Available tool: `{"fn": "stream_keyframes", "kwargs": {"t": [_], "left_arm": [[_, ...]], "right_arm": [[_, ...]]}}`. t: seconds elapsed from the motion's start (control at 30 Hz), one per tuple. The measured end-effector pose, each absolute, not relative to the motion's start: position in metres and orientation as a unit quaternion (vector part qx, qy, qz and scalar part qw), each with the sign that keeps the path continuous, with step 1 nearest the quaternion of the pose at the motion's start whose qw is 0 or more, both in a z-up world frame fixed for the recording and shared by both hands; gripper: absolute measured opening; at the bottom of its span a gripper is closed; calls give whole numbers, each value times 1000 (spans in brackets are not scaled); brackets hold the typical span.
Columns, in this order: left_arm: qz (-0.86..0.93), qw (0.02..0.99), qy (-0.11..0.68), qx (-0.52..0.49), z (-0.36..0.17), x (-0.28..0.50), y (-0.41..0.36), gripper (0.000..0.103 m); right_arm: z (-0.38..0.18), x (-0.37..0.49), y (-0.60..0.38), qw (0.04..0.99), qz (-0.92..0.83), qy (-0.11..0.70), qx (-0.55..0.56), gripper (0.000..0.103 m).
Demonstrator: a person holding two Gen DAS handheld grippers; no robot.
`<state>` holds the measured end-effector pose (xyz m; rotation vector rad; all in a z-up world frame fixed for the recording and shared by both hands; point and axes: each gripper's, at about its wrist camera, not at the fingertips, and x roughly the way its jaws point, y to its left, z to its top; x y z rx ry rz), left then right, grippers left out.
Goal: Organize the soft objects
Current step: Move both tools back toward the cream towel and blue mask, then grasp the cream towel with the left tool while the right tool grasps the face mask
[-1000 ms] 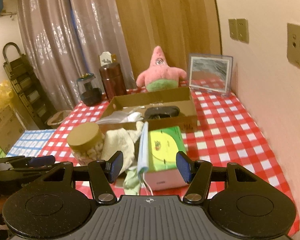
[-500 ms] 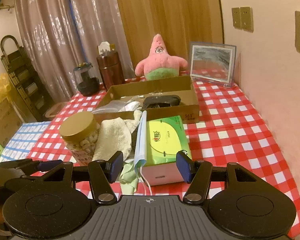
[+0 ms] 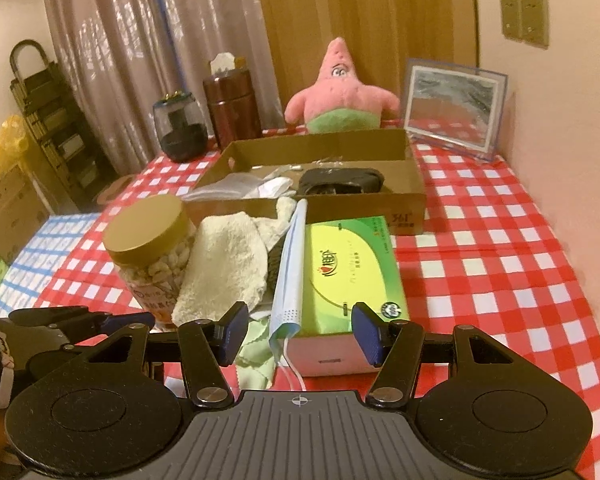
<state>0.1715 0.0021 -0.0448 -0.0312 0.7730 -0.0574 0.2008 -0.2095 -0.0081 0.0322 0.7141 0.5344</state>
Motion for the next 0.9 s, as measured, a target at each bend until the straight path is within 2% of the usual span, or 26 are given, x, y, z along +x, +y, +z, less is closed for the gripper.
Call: {"fn": "stream_keyframes", "kwargs": {"t": [0.13, 0.27, 0.53, 0.73, 0.8, 0.9], "left_arm": [[-30, 924, 380, -15, -52, 179, 3, 42], [-33, 924, 380, -12, -58, 185, 2, 40], [-36, 927, 374, -3, -65, 195, -2, 37], [-33, 928, 371, -2, -68, 201, -3, 26], [-33, 928, 371, -6, -69, 203, -3, 17], [-29, 929, 369, -7, -68, 204, -2, 10]], "right_arm": [[-16, 211, -200, 896, 267, 354, 5, 57], [-23, 219, -193, 892, 271, 362, -4, 44], [-28, 226, -188, 890, 274, 364, -15, 32], [-30, 228, -182, 890, 277, 361, -30, 22], [-30, 228, -180, 891, 275, 361, -32, 19], [-30, 228, -180, 891, 275, 361, -33, 12]]}}
